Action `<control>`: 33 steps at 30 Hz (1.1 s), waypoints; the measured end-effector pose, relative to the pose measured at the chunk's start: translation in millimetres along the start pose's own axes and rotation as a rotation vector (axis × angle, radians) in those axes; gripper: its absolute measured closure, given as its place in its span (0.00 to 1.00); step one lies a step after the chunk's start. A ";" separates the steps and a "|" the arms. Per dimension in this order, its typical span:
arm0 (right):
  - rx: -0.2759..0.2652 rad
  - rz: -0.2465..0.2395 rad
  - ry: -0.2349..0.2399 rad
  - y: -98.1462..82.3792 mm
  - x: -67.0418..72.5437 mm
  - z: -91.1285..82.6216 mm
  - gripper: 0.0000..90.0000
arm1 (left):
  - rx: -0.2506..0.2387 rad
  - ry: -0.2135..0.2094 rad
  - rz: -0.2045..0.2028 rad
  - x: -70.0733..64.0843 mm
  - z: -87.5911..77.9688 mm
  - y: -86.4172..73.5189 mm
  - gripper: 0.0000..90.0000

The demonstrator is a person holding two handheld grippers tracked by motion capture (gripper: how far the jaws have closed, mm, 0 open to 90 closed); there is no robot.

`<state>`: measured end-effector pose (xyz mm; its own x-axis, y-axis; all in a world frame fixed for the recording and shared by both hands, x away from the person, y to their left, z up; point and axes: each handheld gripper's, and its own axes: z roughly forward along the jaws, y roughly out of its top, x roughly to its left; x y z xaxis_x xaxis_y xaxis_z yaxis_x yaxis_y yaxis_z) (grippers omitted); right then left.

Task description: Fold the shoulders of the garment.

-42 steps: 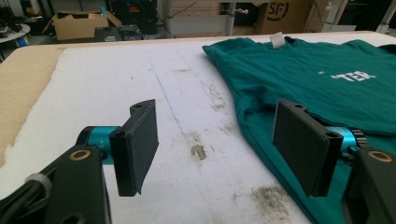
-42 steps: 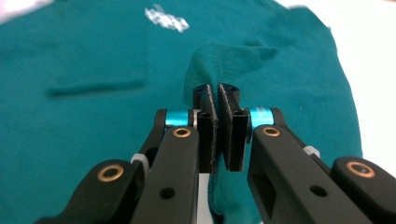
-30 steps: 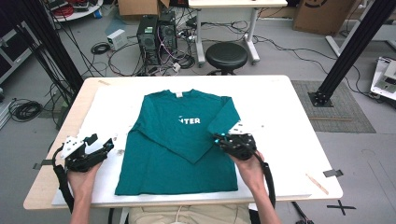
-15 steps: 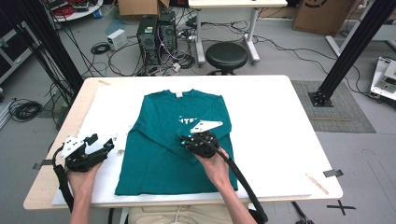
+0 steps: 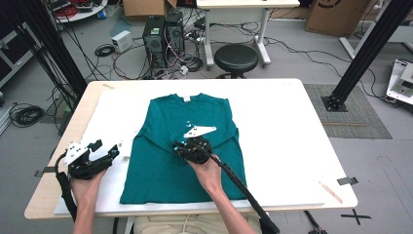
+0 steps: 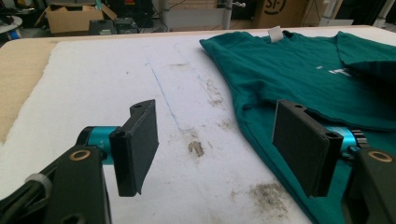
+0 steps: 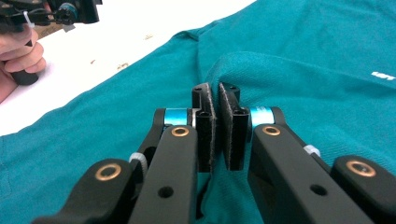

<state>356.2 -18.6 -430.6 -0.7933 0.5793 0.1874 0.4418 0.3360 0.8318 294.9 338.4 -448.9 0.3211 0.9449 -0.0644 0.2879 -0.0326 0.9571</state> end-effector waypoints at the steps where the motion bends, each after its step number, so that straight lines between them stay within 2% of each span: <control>1: 0.004 -0.011 0.012 -0.1 1.8 1.8 0.96 | 0.000 0.000 0.001 0.0 0.1 0.0 0.35; 6: 0.023 -0.057 0.041 -2.2 12.4 6.8 0.95 | 0.002 -0.001 -0.002 0.1 0.3 0.0 0.35; 8: 0.019 -0.037 0.060 -2.4 14.0 7.8 0.95 | 0.002 0.000 0.000 -0.1 0.3 0.0 0.35; 9: 0.012 -0.042 0.066 -2.4 13.9 8.9 0.95 | 0.001 0.000 0.000 -0.2 0.4 0.0 0.35; 17: 0.020 -0.038 0.063 -4.1 14.5 13.9 0.92 | 0.002 0.000 -0.001 -0.1 0.4 0.0 0.35; 20: 0.016 -0.037 0.077 -4.0 14.1 14.2 0.83 | 0.001 -0.001 -0.001 -0.2 0.4 0.0 0.35; 23: 0.014 -0.044 0.080 -3.2 14.6 12.0 0.61 | 0.002 0.000 0.002 -0.1 0.2 0.0 0.35; 26: -0.003 -0.007 0.079 -0.1 12.8 5.7 0.43 | 0.002 0.000 0.003 -0.2 0.2 0.0 0.35; 28: -0.018 0.013 0.083 2.1 11.9 0.8 0.41 | 0.003 -0.001 0.004 -0.5 0.1 -0.1 0.35; 30: -0.025 -0.008 0.079 4.4 10.7 -4.9 0.42 | 0.001 -0.001 0.006 -0.7 0.0 -0.1 0.35; 33: 0.000 -0.019 0.042 5.0 6.5 -14.5 0.43 | 0.002 -0.003 0.007 -0.8 0.0 -0.1 0.35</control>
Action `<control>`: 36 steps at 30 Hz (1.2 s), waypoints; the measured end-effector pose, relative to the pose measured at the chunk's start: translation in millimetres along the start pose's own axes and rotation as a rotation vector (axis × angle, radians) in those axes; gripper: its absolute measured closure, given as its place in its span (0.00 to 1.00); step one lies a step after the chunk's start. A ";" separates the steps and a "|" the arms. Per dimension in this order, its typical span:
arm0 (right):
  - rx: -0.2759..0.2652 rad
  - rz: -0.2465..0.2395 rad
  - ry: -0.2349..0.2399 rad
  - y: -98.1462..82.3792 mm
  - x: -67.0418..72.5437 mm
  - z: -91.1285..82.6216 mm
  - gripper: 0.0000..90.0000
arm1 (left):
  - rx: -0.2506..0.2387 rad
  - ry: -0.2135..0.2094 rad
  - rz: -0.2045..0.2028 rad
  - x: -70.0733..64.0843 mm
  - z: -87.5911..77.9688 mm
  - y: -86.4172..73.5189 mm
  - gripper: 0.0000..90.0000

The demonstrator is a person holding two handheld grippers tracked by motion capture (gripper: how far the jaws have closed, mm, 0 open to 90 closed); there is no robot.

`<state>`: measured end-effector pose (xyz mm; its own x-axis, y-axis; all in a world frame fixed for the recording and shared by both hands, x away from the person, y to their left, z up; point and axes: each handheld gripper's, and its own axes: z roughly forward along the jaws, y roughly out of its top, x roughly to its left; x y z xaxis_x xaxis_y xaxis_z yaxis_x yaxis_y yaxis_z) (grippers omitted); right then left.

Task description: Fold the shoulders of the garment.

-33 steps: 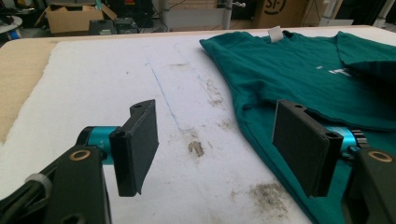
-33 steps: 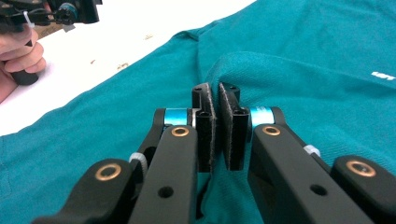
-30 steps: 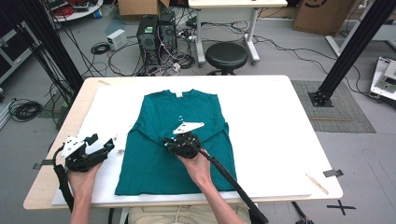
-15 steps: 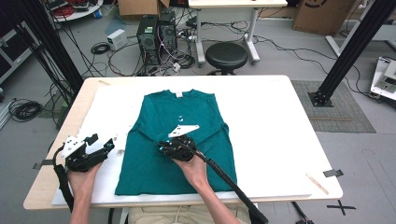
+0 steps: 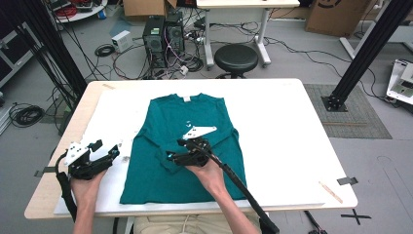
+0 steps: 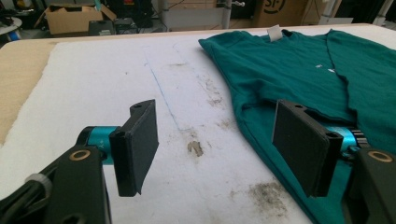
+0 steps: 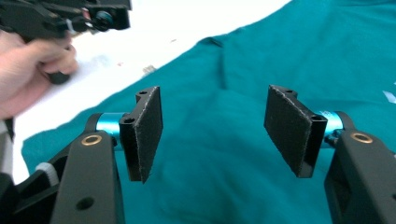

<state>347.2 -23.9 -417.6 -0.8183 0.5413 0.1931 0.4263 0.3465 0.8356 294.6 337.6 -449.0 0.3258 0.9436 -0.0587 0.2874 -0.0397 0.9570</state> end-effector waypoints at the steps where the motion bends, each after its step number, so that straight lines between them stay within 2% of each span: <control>1: 0.007 -0.012 -0.016 -0.7 -2.4 -3.9 0.43 | 0.000 -0.001 0.001 0.0 0.0 0.0 0.35; 4: 0.029 -0.022 -0.085 -4.0 -11.6 -18.4 0.42 | -0.001 -0.001 0.000 -0.3 0.2 0.0 0.35; 6: 0.024 -0.027 -0.130 -7.0 -19.0 -31.3 0.40 | 0.000 0.000 0.001 -0.3 0.3 0.0 0.35; 10: 0.005 -0.027 -0.230 -12.8 -34.3 -59.0 0.26 | 0.001 0.000 0.002 -0.3 0.3 0.0 0.35; 12: -0.001 -0.021 -0.276 -16.6 -43.1 -72.8 0.23 | 0.003 -0.001 0.005 -0.4 0.4 0.0 0.35; 18: -0.058 0.027 -0.342 -36.5 -68.5 -109.8 0.21 | 0.001 -0.001 0.024 -2.5 0.5 0.1 0.35; 21: -0.120 0.050 -0.383 -52.2 -82.6 -126.2 0.21 | 0.006 0.004 0.028 -2.8 0.8 0.2 0.35; 26: -0.170 0.028 -0.475 -73.9 -95.7 -151.9 0.21 | 0.005 0.003 0.024 -2.4 1.3 0.5 0.35; 28: -0.185 0.029 -0.488 -80.7 -98.6 -161.9 0.21 | 0.006 0.001 0.026 -2.4 0.9 0.4 0.35; 31: -0.190 0.031 -0.502 -90.8 -103.7 -171.1 0.21 | 0.009 0.003 0.034 -2.4 0.5 0.6 0.35; 32: -0.188 0.048 -0.503 -93.7 -104.4 -172.1 0.21 | 0.007 0.004 0.030 -2.5 0.8 0.6 0.35; 36: -0.187 0.055 -0.517 -100.9 -106.5 -172.7 0.21 | 0.009 0.005 0.022 -2.0 1.3 0.7 0.35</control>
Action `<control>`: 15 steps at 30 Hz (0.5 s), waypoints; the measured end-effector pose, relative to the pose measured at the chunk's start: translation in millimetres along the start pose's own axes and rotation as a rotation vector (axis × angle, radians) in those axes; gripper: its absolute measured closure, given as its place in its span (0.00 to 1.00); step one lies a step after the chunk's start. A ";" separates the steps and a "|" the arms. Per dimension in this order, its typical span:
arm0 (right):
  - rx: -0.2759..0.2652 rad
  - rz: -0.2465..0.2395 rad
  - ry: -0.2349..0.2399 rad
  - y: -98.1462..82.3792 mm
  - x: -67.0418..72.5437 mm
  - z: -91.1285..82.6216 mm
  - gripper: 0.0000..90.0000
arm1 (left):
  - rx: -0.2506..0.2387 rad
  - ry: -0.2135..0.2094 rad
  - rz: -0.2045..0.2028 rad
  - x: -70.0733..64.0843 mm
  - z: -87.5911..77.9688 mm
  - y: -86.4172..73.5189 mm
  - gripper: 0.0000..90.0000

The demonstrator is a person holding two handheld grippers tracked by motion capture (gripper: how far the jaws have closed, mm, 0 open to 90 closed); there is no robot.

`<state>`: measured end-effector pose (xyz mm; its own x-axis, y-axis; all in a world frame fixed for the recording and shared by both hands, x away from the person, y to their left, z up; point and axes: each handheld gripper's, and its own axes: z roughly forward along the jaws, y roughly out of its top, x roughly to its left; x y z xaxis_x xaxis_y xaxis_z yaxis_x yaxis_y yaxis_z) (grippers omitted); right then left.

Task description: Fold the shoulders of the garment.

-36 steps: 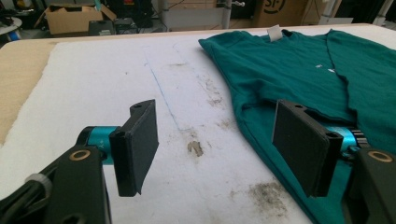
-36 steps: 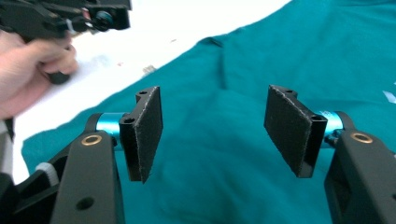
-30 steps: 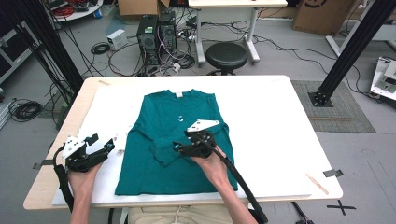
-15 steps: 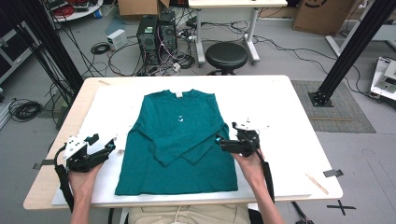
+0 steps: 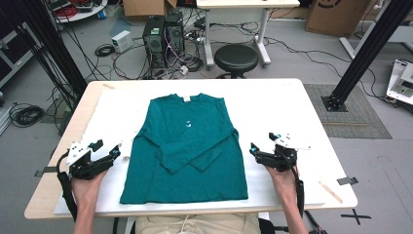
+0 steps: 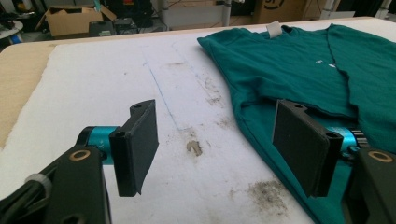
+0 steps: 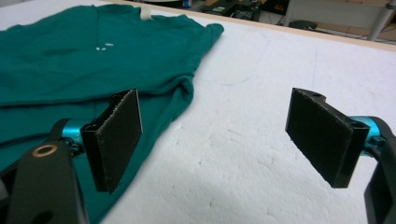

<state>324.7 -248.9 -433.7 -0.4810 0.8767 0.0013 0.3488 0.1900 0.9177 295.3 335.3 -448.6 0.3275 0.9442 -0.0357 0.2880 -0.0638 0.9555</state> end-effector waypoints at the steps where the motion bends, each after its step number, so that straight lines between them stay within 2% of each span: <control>1: 0.002 0.002 -0.003 -1.0 -0.1 -0.4 0.21 | 0.002 0.000 0.000 0.2 -0.1 0.0 0.35; 7: 0.020 0.008 -0.011 -5.7 2.2 0.0 0.21 | 0.003 0.001 0.000 -0.1 0.4 0.0 0.35; 8: 0.010 -0.013 -0.008 -5.9 1.5 0.8 0.21 | 0.004 0.000 -0.001 -0.2 0.4 0.0 0.35; 10: 0.022 -0.001 -0.009 -5.9 3.5 -0.2 0.21 | 0.005 -0.001 0.000 0.0 0.3 0.0 0.35; 15: 0.029 -0.017 0.004 -5.8 5.2 1.3 0.21 | 0.009 -0.008 0.000 -0.1 0.5 0.2 0.35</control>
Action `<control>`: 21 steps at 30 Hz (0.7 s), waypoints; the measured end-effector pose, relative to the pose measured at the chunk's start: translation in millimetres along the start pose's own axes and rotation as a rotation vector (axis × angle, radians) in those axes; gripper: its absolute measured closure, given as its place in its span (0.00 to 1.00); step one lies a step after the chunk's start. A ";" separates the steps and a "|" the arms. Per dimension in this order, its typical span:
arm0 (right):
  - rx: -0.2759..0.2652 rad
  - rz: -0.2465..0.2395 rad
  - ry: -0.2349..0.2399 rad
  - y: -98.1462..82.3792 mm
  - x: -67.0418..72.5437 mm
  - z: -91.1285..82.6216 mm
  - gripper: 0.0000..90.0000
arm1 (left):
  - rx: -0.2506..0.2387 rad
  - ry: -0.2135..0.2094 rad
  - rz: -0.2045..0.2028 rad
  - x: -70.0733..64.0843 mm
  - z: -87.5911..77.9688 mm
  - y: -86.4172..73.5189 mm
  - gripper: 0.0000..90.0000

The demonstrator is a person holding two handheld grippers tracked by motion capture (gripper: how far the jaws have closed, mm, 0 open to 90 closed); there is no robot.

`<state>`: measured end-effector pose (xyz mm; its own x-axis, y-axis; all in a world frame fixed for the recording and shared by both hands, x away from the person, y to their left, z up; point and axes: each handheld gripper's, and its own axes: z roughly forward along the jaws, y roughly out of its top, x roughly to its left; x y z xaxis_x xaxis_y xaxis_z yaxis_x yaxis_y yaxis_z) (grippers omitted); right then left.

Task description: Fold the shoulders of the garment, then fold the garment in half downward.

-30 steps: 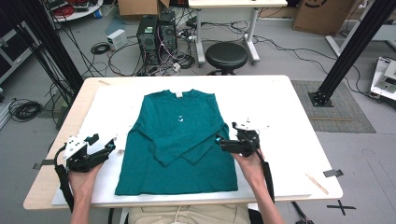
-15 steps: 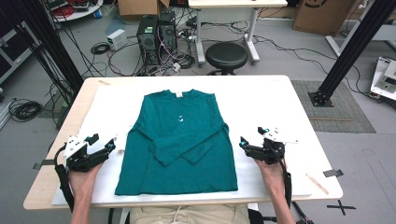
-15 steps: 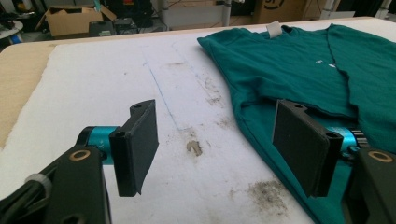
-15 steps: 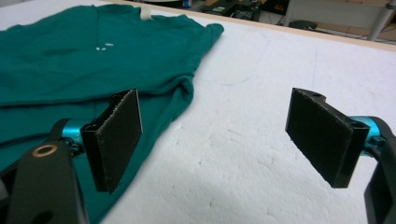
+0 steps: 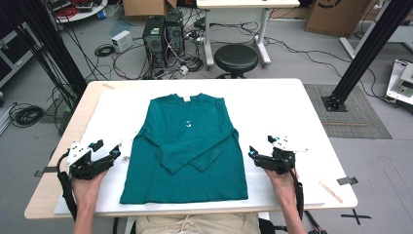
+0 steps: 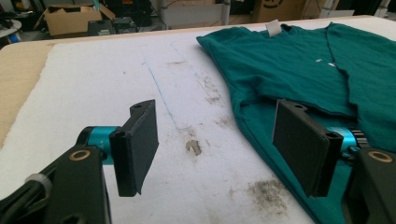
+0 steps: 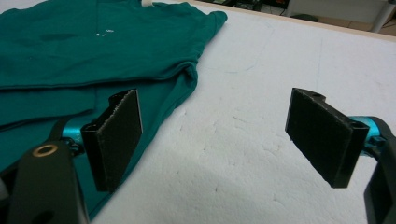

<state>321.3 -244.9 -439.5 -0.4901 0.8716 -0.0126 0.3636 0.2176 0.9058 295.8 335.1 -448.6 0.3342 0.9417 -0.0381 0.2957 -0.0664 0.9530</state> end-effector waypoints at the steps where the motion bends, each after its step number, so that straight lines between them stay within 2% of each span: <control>1: 0.004 -0.004 -0.002 0.6 0.6 0.9 0.21 | 0.000 0.002 -0.003 0.2 0.5 0.1 0.35; 4: 0.023 -0.013 0.004 1.3 3.5 2.3 0.21 | -0.003 0.003 0.011 -0.8 -0.3 0.0 0.35; 7: 0.035 -0.039 0.012 2.5 7.2 3.0 0.21 | -0.005 0.011 0.047 -5.0 -0.4 0.5 0.35; 11: 0.080 -0.069 0.033 6.7 14.0 3.0 0.22 | 0.021 -0.046 0.067 -14.5 1.0 8.3 0.35; 13: 0.114 -0.078 0.064 7.3 17.7 4.0 0.23 | 0.062 -0.082 0.086 -20.7 2.7 11.9 0.35; 14: 0.139 -0.089 0.087 6.8 19.3 5.5 0.27 | 0.088 -0.099 0.093 -23.7 3.3 12.1 0.35; 16: 0.188 -0.113 0.121 4.7 23.4 7.8 0.28 | 0.159 -0.140 0.101 -27.9 4.7 10.1 0.35; 19: 0.258 -0.116 0.153 1.3 29.8 9.6 0.32 | 0.242 -0.162 0.095 -32.7 4.8 5.0 0.35; 21: 0.299 -0.116 0.149 -0.3 33.1 11.0 0.32 | 0.309 -0.159 0.073 -32.4 5.1 2.9 0.36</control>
<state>313.6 -211.3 -444.8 -0.6435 0.7650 -0.0261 0.5044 0.4494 0.7373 290.4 302.6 -446.2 0.4923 0.8694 -0.0423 0.5147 -0.2515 0.8196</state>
